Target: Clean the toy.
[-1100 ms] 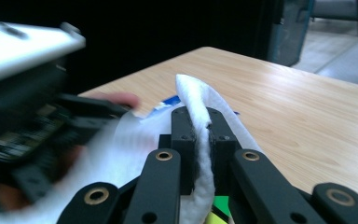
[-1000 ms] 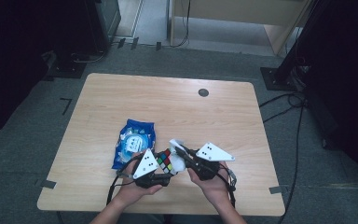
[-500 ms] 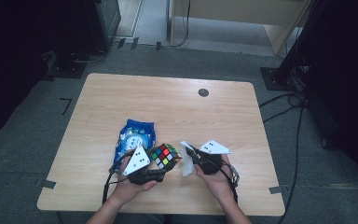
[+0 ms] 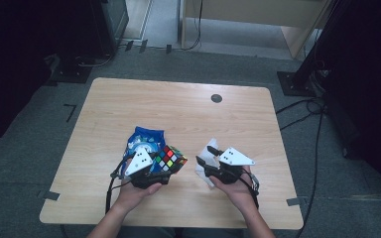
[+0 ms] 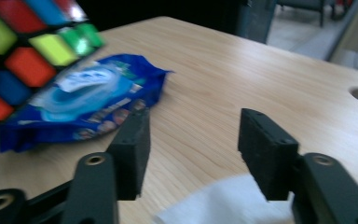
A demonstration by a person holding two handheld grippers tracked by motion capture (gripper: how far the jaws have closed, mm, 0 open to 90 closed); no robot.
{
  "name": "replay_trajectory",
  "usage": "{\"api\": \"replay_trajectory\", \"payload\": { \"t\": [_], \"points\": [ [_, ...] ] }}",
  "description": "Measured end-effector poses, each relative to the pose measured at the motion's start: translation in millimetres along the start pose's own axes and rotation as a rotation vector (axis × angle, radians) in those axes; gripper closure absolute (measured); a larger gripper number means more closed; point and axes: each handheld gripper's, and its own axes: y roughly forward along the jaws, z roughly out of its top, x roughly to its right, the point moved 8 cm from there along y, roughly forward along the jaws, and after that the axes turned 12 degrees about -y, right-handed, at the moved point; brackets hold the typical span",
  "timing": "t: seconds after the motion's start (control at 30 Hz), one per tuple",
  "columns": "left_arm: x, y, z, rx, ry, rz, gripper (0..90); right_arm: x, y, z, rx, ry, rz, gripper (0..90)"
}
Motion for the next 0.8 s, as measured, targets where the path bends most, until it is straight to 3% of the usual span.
{"api": "replay_trajectory", "payload": {
  "t": [0.07,0.1,0.17,0.2,0.23,0.33,0.37,0.53,0.8],
  "points": [
    [-1.9,-0.3,1.7,-0.003,-0.010,0.007,33.9,-6.0,1.2,3.0,0.014,-0.015,0.022,38.4],
    [-3.3,-1.2,3.0,0.000,-0.015,0.012,33.8,-18.6,3.9,7.9,0.033,-0.053,0.064,34.7],
    [-4.1,-1.8,4.0,0.002,-0.016,0.014,33.9,-30.3,5.4,12.3,0.050,-0.098,0.097,32.2],
    [-4.1,-1.8,4.0,0.002,-0.016,0.014,33.9,-30.3,5.4,12.3,0.050,-0.098,0.097,32.2],
    [-3.9,-2.2,4.7,-0.001,-0.019,0.013,33.8,-41.5,6.4,16.6,0.071,-0.130,0.126,29.8],
    [-2.7,-1.6,5.3,-0.002,-0.026,0.011,33.8,-51.5,7.2,20.7,0.092,-0.165,0.142,27.5],
    [-0.3,-0.6,5.2,-0.009,-0.028,0.005,33.9,-59.5,8.1,24.5,0.114,-0.209,0.143,25.1],
    [5.9,2.8,3.6,-0.034,-0.035,-0.004,33.9,-69.3,9.1,31.2,0.154,-0.310,0.097,24.5],
    [15.1,10.2,-0.2,-0.085,-0.078,-0.019,33.8,-71.6,12.2,29.6,0.158,-0.394,0.003,28.9]
  ]
}}
